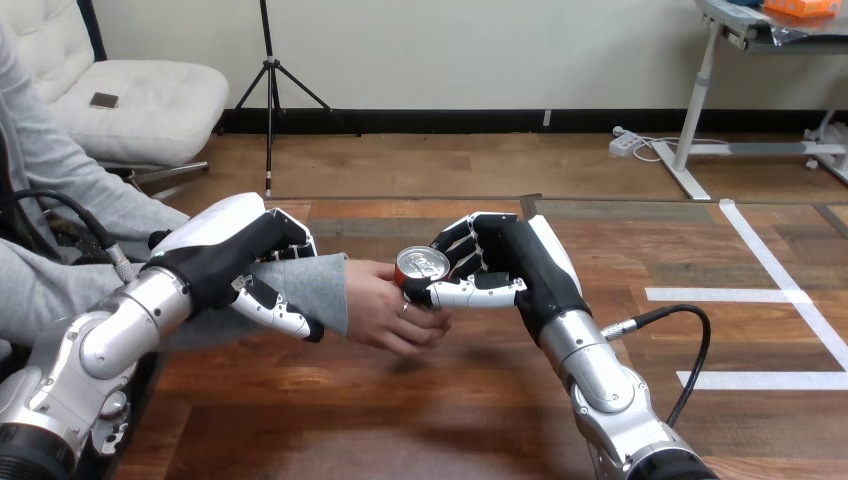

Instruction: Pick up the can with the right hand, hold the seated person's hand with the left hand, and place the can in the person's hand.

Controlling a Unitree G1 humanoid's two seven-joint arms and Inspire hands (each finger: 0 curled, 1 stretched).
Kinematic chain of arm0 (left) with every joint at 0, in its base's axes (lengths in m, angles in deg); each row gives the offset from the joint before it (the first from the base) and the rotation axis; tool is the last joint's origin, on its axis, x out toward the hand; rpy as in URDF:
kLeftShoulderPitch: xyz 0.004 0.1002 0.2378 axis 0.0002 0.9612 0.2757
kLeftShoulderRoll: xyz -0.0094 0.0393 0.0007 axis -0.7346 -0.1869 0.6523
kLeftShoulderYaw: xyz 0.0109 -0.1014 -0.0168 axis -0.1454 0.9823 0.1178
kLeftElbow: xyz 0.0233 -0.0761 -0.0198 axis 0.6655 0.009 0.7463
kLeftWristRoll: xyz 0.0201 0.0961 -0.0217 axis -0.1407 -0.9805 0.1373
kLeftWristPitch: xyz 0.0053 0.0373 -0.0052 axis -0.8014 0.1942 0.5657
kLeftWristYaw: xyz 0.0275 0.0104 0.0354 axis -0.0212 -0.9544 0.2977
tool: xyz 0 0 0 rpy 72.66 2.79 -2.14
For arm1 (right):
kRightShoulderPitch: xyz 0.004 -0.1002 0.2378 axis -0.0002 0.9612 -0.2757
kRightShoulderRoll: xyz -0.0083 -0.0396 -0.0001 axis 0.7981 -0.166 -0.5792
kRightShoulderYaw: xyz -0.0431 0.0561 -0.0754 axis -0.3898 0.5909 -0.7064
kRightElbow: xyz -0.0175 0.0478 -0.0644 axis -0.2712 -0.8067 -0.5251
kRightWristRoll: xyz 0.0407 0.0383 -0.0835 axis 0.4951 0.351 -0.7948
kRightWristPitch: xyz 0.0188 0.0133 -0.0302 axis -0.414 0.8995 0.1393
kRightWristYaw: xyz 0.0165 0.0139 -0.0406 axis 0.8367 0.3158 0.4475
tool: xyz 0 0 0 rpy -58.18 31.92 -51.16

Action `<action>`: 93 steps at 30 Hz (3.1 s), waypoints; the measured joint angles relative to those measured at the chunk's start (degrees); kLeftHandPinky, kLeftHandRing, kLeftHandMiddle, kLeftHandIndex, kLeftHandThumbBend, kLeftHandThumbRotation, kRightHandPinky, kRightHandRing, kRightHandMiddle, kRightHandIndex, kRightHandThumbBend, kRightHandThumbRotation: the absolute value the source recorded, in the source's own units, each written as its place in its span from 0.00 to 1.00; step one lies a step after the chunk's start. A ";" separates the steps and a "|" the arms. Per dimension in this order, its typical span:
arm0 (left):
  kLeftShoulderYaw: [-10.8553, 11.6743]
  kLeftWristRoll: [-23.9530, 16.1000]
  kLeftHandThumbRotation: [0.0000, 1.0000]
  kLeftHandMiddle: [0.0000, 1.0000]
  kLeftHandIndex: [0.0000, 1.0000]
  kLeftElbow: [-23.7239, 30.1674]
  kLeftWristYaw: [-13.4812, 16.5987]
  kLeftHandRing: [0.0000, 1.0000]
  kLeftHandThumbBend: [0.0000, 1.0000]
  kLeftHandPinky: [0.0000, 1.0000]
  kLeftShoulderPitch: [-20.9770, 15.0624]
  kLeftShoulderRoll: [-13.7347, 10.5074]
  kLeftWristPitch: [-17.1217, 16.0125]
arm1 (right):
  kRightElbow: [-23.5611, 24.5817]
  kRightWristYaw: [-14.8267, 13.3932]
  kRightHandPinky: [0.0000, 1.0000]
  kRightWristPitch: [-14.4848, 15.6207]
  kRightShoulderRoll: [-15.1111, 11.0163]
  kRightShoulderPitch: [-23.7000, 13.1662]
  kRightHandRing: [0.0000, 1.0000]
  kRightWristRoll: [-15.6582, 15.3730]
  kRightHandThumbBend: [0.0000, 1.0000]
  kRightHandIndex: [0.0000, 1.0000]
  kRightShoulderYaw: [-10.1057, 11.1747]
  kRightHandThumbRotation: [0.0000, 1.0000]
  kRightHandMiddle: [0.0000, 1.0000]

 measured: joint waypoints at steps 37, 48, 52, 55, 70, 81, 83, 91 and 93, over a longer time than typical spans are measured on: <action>0.05 -1.18 0.21 0.71 0.69 5.50 3.09 0.67 0.76 0.57 2.77 -0.13 -0.34 | 8.87 4.49 0.57 2.35 -0.16 -0.73 0.68 1.84 1.00 0.73 0.21 0.81 0.71; 2.28 0.88 0.29 0.73 0.72 8.38 5.95 0.71 0.82 0.59 5.77 0.32 -1.39 | 13.39 6.90 0.62 2.23 -0.49 -1.31 0.75 4.24 1.00 0.78 0.46 0.89 0.77; 4.16 3.17 0.28 0.72 0.71 8.54 8.46 0.69 0.84 0.57 7.37 1.21 -3.29 | 14.93 7.58 0.63 2.22 -0.74 -1.22 0.76 4.77 1.00 0.80 0.63 0.90 0.78; 5.63 5.25 0.25 0.71 0.70 8.54 10.24 0.69 0.82 0.57 8.69 2.06 -5.48 | 16.04 8.22 0.64 2.21 -1.12 -1.03 0.77 5.34 1.00 0.80 0.66 0.91 0.78; 11.09 18.36 0.34 0.76 0.73 7.10 10.17 0.71 0.72 0.56 15.79 6.77 -17.64 | 19.99 11.19 0.65 -1.15 -3.90 3.49 0.75 8.27 1.00 0.80 1.60 0.95 0.78; 13.74 24.71 0.59 0.78 0.75 2.27 7.16 0.73 0.62 0.61 20.16 11.56 -24.26 | 20.48 11.75 0.69 -4.33 -5.96 10.32 0.77 9.21 1.00 0.82 2.91 0.99 0.80; 14.04 24.89 0.63 0.78 0.75 1.28 7.10 0.75 0.61 0.63 20.88 12.31 -25.04 | 20.48 11.83 0.69 -4.71 -6.41 11.77 0.78 9.26 1.00 0.82 3.03 0.99 0.80; 15.83 28.31 0.80 0.79 0.76 -2.65 6.23 0.81 0.59 0.76 23.42 16.29 -26.83 | 19.92 12.53 0.70 -6.41 -6.99 17.15 0.79 11.14 1.00 0.83 4.28 0.99 0.81; 16.29 29.05 0.86 0.80 0.77 -3.78 5.97 0.82 0.58 0.78 23.86 17.27 -27.42 | 19.71 12.77 0.70 -6.83 -6.93 18.33 0.80 11.59 1.00 0.83 4.65 0.98 0.81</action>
